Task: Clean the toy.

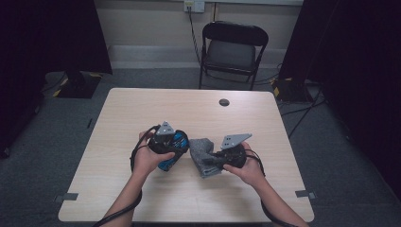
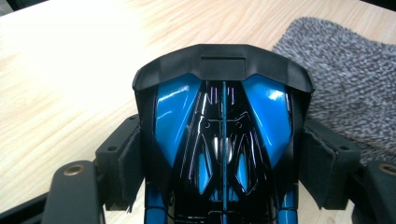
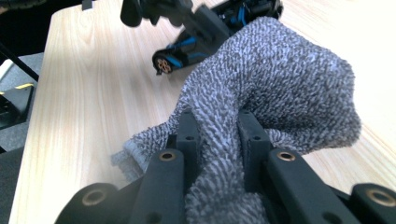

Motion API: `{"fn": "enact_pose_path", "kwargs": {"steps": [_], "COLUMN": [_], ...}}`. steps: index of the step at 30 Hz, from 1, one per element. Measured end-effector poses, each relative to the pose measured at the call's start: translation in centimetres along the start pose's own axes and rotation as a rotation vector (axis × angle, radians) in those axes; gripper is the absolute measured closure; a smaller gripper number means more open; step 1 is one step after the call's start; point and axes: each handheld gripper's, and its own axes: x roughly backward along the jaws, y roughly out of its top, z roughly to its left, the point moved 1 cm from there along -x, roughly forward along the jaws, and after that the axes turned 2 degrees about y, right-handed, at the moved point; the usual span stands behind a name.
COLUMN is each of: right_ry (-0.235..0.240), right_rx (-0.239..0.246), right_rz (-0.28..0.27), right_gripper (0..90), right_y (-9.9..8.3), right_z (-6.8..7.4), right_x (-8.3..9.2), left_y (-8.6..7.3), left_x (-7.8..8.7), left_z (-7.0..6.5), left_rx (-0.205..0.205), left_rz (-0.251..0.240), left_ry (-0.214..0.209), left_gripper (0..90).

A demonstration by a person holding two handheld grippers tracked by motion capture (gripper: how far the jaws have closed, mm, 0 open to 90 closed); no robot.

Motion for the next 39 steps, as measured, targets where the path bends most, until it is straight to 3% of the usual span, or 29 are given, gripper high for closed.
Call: {"fn": "enact_pose_path", "kwargs": {"steps": [10,17,23,31,39], "right_ry": [-0.051,-0.098,-0.117,-0.106,-0.077], "right_rx": [-0.039,-0.069,-0.072,-0.05,-0.025], "right_rz": [-0.024,-0.022,-0.027,-0.024,-0.028], "right_gripper": [74.7,74.7,74.6,74.5,74.5], "right_y": [0.0,1.6,3.2,4.9,5.8], "right_z": [-1.6,-4.0,-5.0,-5.2,-4.4], "right_x": [1.1,1.4,1.3,0.7,0.1], "left_y": [0.9,1.6,1.9,2.3,2.1], "left_x": [0.8,0.8,0.6,0.2,-0.1], "left_z": [-0.3,-1.3,-2.1,-3.4,-3.6], "left_rx": [-0.008,-0.025,-0.045,-0.071,-0.08], "left_rz": [-0.02,-0.03,-0.028,-0.019,-0.004], "left_ry": [-0.013,-0.049,-0.073,-0.109,-0.122], "left_gripper": [25.6,25.6,25.6,25.6,25.6]}}
